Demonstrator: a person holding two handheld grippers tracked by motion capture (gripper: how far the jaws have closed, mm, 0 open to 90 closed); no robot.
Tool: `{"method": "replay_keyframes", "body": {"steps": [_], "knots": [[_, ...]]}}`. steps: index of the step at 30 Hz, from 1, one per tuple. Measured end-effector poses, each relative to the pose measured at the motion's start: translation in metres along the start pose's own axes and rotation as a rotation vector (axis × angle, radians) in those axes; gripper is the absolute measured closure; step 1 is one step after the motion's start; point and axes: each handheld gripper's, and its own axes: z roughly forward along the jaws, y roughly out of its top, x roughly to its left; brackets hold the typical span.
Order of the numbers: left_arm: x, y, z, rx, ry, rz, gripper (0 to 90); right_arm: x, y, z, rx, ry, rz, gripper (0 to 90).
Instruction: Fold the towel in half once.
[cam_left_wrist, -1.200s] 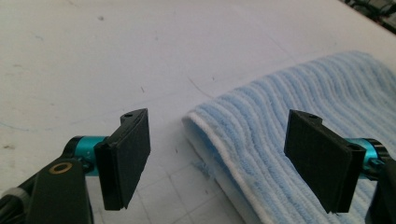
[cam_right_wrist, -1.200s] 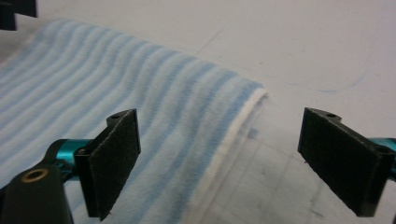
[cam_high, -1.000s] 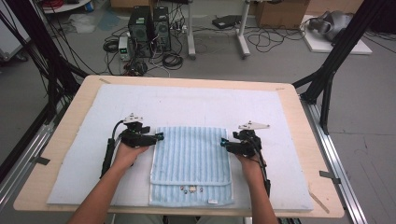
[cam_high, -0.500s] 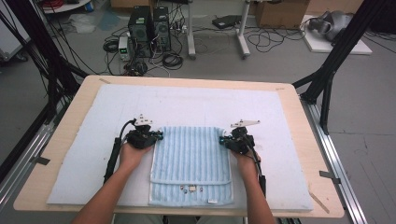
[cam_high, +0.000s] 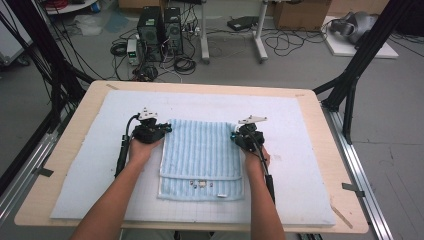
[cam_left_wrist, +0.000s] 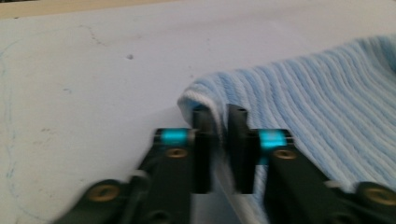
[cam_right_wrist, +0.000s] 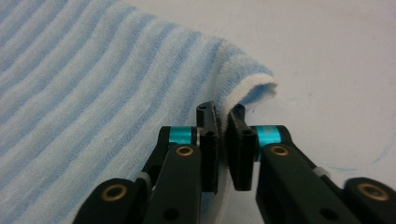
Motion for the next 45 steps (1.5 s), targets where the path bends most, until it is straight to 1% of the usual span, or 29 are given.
{"method": "replay_keyframes", "body": {"steps": [1,2,3,4,5,6,7,9,10,11,12,14,16,17,18,19,20,21,22,23,25,27,28,29,30,33,37,40,45], "knots": [[0.001,-0.001,0.000,0.008,-0.011,-0.028,53.1,0.000,-0.001,0.000,0.002,-0.002,0.014,67.3],[0.002,-0.001,-0.002,0.015,-0.024,-0.046,45.5,0.001,-0.001,-0.002,0.001,-0.001,0.023,62.6],[0.002,-0.002,-0.005,0.018,-0.035,-0.056,40.5,0.002,-0.001,-0.005,-0.010,0.000,0.012,57.8],[0.000,-0.002,-0.009,0.015,-0.050,-0.064,36.0,0.003,-0.001,-0.009,-0.020,-0.004,0.003,55.1],[-0.002,-0.002,-0.013,0.006,-0.070,-0.062,33.5,0.004,-0.002,-0.014,-0.038,0.001,-0.004,53.5],[-0.005,-0.003,-0.018,0.004,-0.071,-0.048,33.7,0.005,-0.003,-0.019,-0.056,0.006,-0.005,51.4],[-0.008,-0.003,-0.022,-0.007,-0.069,-0.045,33.4,0.006,-0.004,-0.024,-0.063,0.006,-0.010,51.1],[-0.012,-0.002,-0.029,0.001,-0.096,-0.060,33.3,0.009,-0.007,-0.033,-0.074,0.009,-0.013,48.7],[-0.014,-0.003,-0.034,-0.009,-0.107,-0.058,33.0,0.010,-0.009,-0.038,-0.080,0.011,-0.013,48.4],[-0.016,-0.005,-0.038,-0.026,-0.105,-0.046,33.9,0.011,-0.010,-0.043,-0.084,0.019,-0.019,48.1],[-0.018,-0.008,-0.043,-0.028,-0.106,-0.041,34.7,0.013,-0.012,-0.048,-0.093,0.012,-0.027,47.5],[-0.019,-0.012,-0.050,-0.012,-0.128,-0.046,34.6,0.015,-0.013,-0.058,-0.097,0.019,-0.035,45.2],[-0.021,-0.018,-0.058,-0.025,-0.139,-0.043,35.7,0.018,-0.013,-0.068,-0.109,0.023,-0.051,45.8],[-0.022,-0.020,-0.062,-0.013,-0.154,-0.038,37.4,0.021,-0.015,-0.074,-0.130,0.039,-0.060,46.6],[-0.023,-0.021,-0.064,0.012,-0.170,-0.031,37.8,0.024,-0.017,-0.079,-0.138,0.048,-0.070,48.4],[-0.025,-0.023,-0.067,0.012,-0.182,-0.025,37.7,0.027,-0.020,-0.082,-0.138,0.057,-0.083,49.2],[-0.027,-0.026,-0.071,-0.010,-0.183,-0.022,39.2,0.029,-0.023,-0.085,-0.136,0.065,-0.095,49.6],[-0.028,-0.029,-0.075,-0.016,-0.189,-0.021,42.1,0.031,-0.026,-0.087,-0.135,0.065,-0.106,49.7],[-0.029,-0.032,-0.077,-0.005,-0.195,-0.018,42.3,0.033,-0.029,-0.089,-0.132,0.072,-0.111,49.9],[-0.030,-0.033,-0.079,0.016,-0.202,-0.001,42.3,0.035,-0.033,-0.090,-0.127,0.080,-0.115,50.3],[-0.032,-0.040,-0.084,0.005,-0.212,0.006,43.3,0.036,-0.039,-0.093,-0.122,0.082,-0.117,50.5],[-0.034,-0.046,-0.088,0.010,-0.227,0.018,44.7,0.037,-0.046,-0.095,-0.121,0.085,-0.112,50.7],[-0.034,-0.048,-0.090,0.029,-0.232,0.028,45.7,0.037,-0.049,-0.097,-0.122,0.090,-0.111,50.9],[-0.035,-0.051,-0.092,0.026,-0.234,0.036,45.3,0.038,-0.052,-0.099,-0.121,0.090,-0.110,50.9],[-0.035,-0.055,-0.095,0.020,-0.240,0.029,46.2,0.038,-0.055,-0.100,-0.125,0.091,-0.109,50.9],[-0.036,-0.063,-0.100,0.042,-0.249,0.022,46.9,0.042,-0.064,-0.105,-0.125,0.095,-0.114,51.4],[-0.037,-0.073,-0.105,0.072,-0.249,0.018,48.6,0.046,-0.074,-0.109,-0.121,0.094,-0.123,51.8],[-0.038,-0.076,-0.105,0.088,-0.246,0.007,50.3,0.047,-0.079,-0.110,-0.130,0.100,-0.105,52.0],[-0.042,-0.078,-0.101,0.119,-0.225,0.023,54.4,0.052,-0.082,-0.110,-0.129,0.105,-0.114,52.4]]}}
